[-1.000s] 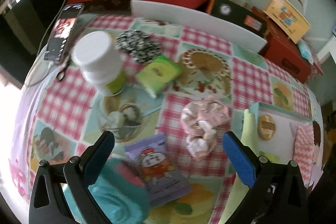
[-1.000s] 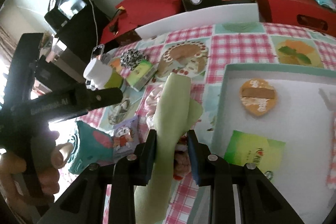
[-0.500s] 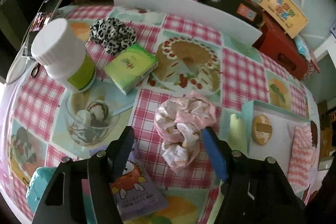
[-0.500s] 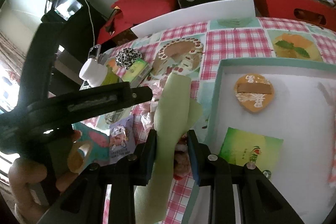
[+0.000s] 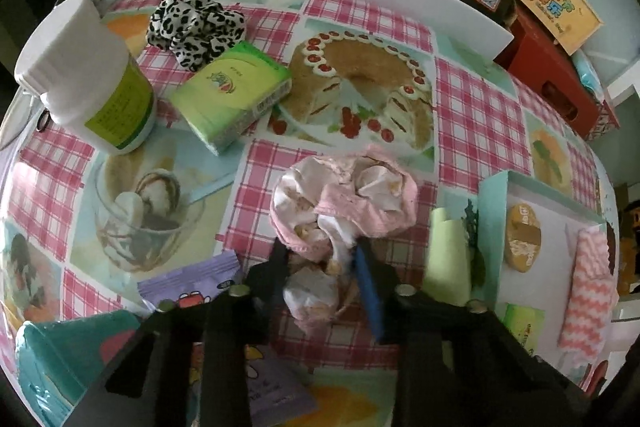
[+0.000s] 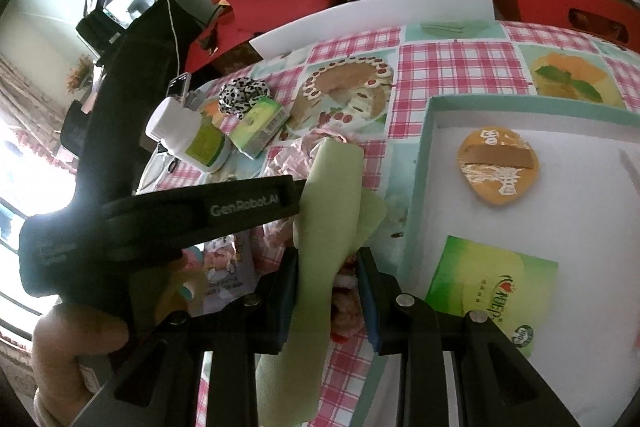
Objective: Organize soft objects
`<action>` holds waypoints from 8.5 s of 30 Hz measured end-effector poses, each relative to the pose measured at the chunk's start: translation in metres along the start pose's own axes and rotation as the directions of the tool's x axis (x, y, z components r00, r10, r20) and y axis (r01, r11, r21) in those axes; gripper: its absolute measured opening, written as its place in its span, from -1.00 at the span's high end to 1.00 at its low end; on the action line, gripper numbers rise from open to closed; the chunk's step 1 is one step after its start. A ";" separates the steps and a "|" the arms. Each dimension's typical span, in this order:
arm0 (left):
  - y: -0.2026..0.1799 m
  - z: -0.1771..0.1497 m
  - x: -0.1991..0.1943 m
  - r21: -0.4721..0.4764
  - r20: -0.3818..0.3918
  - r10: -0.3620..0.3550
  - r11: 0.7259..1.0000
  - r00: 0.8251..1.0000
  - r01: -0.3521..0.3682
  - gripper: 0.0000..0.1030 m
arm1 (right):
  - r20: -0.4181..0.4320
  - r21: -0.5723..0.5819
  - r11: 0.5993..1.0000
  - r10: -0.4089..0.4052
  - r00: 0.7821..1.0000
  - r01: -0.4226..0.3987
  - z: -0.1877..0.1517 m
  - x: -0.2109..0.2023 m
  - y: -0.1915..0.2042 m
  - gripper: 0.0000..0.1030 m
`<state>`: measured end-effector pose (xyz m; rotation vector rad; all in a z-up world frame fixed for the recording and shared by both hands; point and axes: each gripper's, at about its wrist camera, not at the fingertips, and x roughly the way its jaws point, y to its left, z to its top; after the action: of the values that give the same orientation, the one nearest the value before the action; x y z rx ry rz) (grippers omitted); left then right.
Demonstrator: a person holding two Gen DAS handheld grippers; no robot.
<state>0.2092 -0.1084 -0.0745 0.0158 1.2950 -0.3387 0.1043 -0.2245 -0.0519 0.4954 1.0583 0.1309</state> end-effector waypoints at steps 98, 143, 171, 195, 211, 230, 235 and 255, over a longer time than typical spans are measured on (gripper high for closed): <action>0.029 0.001 -0.059 -0.058 0.102 0.039 0.998 0.994 -0.033 0.72 | 0.108 -0.157 0.944 -0.277 0.955 0.292 0.006 -0.023 0.018 0.66; -0.007 -0.004 -0.093 0.038 0.190 -0.054 0.998 0.980 0.047 0.72 | 0.425 0.051 0.930 -0.351 0.835 0.365 0.019 -0.126 -0.008 0.66; -0.151 -0.046 -0.036 0.404 0.101 -0.197 0.904 0.975 0.141 0.71 | 0.295 0.306 0.853 -0.507 0.810 0.422 0.001 -0.146 -0.109 0.60; -0.117 -0.026 -0.045 0.278 0.135 -0.073 0.960 0.988 0.033 -0.81 | 0.175 0.311 0.760 -0.636 0.751 0.571 0.001 -0.140 -0.117 -1.00; -0.100 -0.022 -0.049 0.263 0.069 -0.036 0.965 0.997 0.017 -0.81 | 0.135 0.315 0.727 -0.671 0.729 0.610 0.004 -0.143 -0.113 -1.00; 0.043 0.001 -0.100 -0.081 0.132 0.125 0.990 0.983 -0.115 -0.81 | 0.203 0.198 0.832 -0.553 0.808 0.519 0.019 -0.125 -0.051 -1.00; 0.053 0.001 -0.098 -0.104 0.111 0.114 0.989 0.987 -0.103 -0.81 | 0.203 0.092 0.906 -0.423 0.883 0.412 0.023 -0.102 -0.017 -1.00; 0.069 0.030 -0.054 0.075 -0.212 0.076 0.995 0.974 -0.061 -0.81 | -0.008 -0.218 0.949 -0.235 0.972 0.227 0.000 0.004 0.049 -0.69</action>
<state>0.2429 -0.0359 -0.0269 0.1589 1.4926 -0.3283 0.1126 -0.1800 -0.0336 0.1704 1.1133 0.0458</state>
